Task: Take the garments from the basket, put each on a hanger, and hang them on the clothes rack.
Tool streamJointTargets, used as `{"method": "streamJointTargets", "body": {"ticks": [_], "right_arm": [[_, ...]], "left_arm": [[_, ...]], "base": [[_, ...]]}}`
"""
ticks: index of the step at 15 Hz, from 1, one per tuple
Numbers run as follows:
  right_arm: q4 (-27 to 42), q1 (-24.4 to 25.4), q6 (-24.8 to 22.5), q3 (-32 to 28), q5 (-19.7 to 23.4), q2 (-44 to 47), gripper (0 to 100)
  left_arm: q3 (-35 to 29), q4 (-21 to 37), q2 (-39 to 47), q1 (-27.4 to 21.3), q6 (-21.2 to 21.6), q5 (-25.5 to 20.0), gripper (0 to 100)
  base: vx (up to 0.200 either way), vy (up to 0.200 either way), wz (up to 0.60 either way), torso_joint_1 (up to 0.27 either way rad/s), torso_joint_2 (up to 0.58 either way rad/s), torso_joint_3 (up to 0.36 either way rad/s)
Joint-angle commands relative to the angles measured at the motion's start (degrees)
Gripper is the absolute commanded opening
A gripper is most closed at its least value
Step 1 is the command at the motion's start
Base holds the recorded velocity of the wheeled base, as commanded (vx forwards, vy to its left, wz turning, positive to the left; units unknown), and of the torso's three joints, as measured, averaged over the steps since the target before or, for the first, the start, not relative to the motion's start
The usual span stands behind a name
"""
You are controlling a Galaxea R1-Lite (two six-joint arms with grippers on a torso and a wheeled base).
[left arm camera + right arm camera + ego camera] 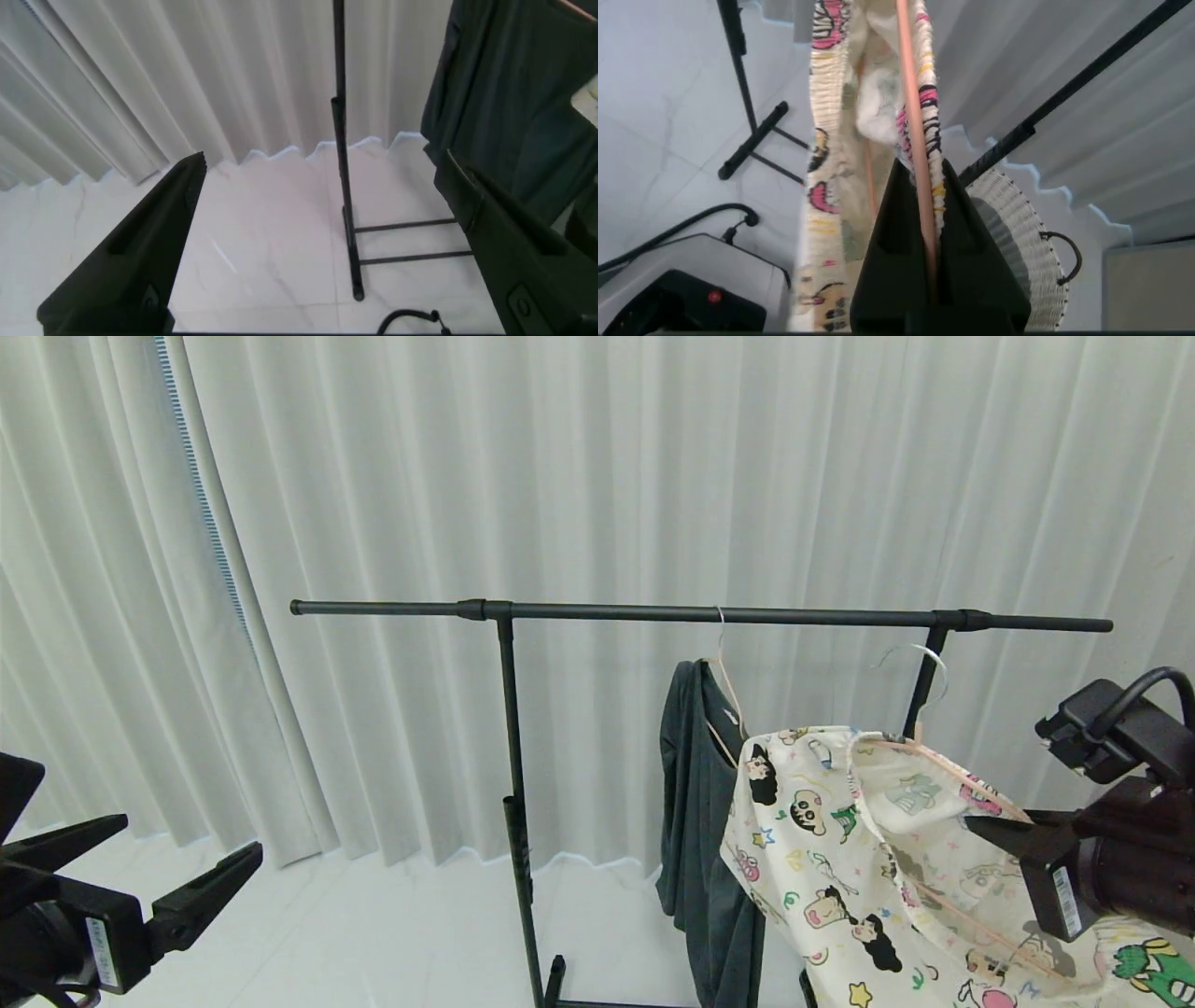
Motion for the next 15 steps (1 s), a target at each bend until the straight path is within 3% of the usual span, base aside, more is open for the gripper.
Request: {"method": "streamJointTargets", "body": {"ticks": [1, 14, 15], "right_arm": [[-0.01, -0.20, -0.06, 0.03, 0.01, -0.46, 0], [0.07, -4.07, -0.06, 2.58, 0.01, -3.80, 0], [0.07, -4.33, -0.06, 2.58, 0.01, -3.89, 0]], "left_arm": [[-0.78, -0.32, 1.84, 0.30, 0.05, 0.03, 100], [-0.52, -0.50, 1.66, -0.49, 0.76, -0.06, 100], [-0.43, -0.50, 1.66, -0.93, 1.11, -0.06, 100]], "base": [[0.000, 0.000, 0.00, 0.000, 0.00, 0.000], [0.000, -0.200, 0.00, 0.002, 0.00, 0.003], [0.000, 0.000, 0.00, 0.000, 0.00, 0.000]]}}
